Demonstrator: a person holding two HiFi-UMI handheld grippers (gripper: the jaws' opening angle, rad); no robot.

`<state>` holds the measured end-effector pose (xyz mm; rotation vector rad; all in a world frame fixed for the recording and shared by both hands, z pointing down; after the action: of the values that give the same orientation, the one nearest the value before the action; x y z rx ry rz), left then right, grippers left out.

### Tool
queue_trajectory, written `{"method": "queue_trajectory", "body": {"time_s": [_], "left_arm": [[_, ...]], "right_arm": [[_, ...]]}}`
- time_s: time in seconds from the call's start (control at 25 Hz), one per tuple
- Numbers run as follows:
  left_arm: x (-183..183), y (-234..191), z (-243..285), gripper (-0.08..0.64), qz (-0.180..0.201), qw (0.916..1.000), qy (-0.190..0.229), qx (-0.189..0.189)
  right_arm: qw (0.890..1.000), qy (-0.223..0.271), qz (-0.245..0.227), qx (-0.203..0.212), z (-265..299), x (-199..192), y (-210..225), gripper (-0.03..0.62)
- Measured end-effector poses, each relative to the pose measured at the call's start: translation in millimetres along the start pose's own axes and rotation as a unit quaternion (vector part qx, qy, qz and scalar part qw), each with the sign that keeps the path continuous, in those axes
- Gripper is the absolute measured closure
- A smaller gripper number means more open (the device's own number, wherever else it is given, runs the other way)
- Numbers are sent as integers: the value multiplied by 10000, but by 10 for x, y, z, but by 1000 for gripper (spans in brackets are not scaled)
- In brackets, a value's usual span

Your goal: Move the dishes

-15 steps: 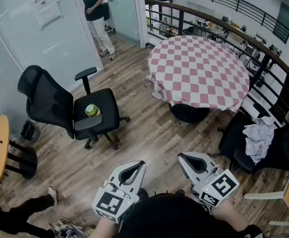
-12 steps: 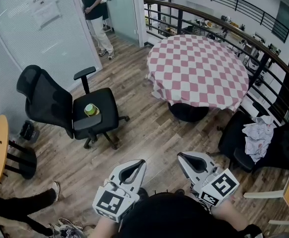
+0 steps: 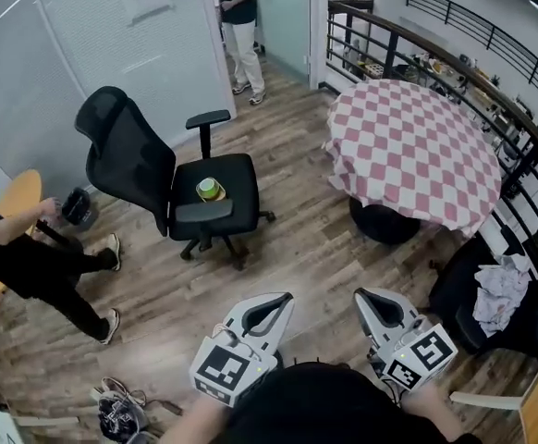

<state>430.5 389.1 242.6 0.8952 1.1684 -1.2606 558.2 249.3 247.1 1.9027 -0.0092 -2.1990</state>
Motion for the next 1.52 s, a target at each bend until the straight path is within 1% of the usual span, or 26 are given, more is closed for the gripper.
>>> {"method": "queue_trajectory", "body": {"time_s": [0.16,0.32,0.4,0.52,0.68,0.8,0.96,1.16,1.36,1.52], "left_arm": [[-56,-267,-479,554,-137,9991,25,402],[-79,-529,-879,554,-232,9978,-8,621],[-157,-670,-1062,554,-263,9970,-70,731],[-315,-956,-1240,554,-313,9953,-135,902],[-388,-1246,-1322,554,-515,9930,-52,1061],[-417,-1473,-1263,554,-643,9918,-68,1102],[-385,-1846,-1107,554,-698,9904,-144,1182],[-334,-2458,-866,554,-843,9850,-269,1480],[-261,-3175,-523,554,-1000,9792,-418,1712],[-245,-3604,-273,554,-1110,9750,-454,1868]], "right_arm": [[9995,-106,-70,284,383,45,-373,572],[9983,-220,-146,521,775,101,-712,572],[9973,-293,-172,652,953,64,-875,572],[9961,-365,-152,793,1206,-53,-1059,572],[9942,-555,-122,913,1496,-94,-1154,572],[9927,-634,-124,1017,1779,-61,-1134,572],[9899,-697,-100,1230,2287,-17,-1011,572],[9836,-882,-75,1572,3063,21,-760,572],[9770,-1012,-195,1868,3880,86,-427,572],[9700,-1198,-282,2098,4390,53,-246,572]]}}
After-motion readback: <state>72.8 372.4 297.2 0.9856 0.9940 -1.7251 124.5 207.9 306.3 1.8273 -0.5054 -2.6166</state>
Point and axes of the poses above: the fingertips, and each gripper's own axes: z forward along the fingers, y to its right, x out of its top, the point moved 6 cm from there along -z, backward along the fingers, and after that the axes turned 10 degrees about -x, right-handed, at the moved point
